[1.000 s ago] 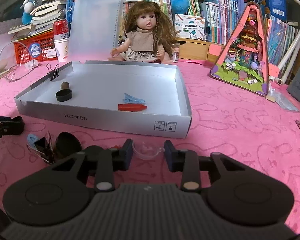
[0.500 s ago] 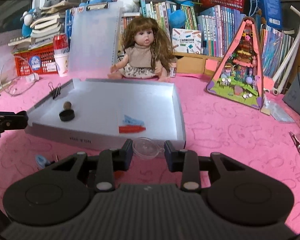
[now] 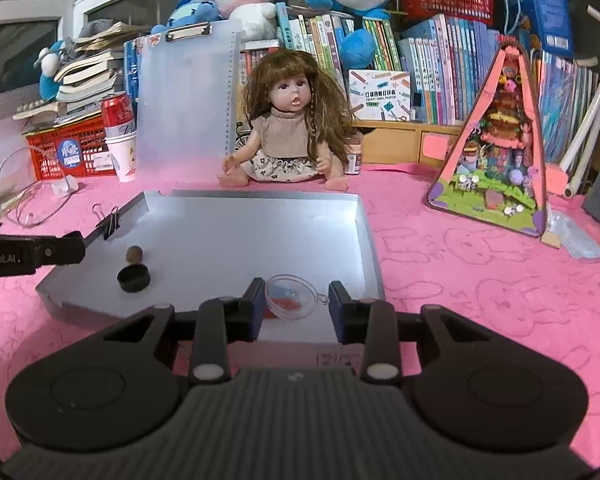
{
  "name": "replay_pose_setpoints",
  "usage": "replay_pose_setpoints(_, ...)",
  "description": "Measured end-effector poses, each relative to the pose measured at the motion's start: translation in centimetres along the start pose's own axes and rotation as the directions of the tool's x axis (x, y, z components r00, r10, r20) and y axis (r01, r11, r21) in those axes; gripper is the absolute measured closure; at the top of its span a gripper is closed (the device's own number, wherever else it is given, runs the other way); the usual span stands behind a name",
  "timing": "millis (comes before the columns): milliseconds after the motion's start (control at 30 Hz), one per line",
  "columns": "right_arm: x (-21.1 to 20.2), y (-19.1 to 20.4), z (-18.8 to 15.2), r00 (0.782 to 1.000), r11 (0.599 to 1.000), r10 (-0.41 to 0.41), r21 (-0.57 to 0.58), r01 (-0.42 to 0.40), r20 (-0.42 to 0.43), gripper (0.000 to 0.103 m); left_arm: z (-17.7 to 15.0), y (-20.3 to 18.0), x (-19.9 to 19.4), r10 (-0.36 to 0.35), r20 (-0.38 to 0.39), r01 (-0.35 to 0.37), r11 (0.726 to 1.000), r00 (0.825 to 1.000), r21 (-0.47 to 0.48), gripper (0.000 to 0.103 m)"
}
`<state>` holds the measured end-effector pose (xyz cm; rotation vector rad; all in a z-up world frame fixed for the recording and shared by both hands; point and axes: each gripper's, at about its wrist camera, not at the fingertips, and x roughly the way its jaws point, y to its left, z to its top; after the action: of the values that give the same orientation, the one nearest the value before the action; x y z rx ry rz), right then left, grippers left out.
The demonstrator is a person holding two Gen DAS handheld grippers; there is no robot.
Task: Organize rigid objects
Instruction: 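Carry the black disc and clear lid over the tray with both tools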
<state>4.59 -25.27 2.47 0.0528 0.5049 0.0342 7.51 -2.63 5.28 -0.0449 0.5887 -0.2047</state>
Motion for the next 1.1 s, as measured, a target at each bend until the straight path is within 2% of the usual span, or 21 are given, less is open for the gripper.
replay_pose_setpoints(667,5.7,0.1,2.0,0.998,1.000,0.013,0.029,-0.012,-0.060,0.065,3.0,0.0,6.9,0.075,-0.046,-0.075,0.997,0.996,0.004,0.073)
replay_pose_setpoints(1100,7.8,-0.2,2.0,0.995,0.999,-0.001,0.032,0.004,-0.097,0.065,3.2,0.0,8.7,0.097,-0.060,-0.096,0.995,0.993,0.017,0.073)
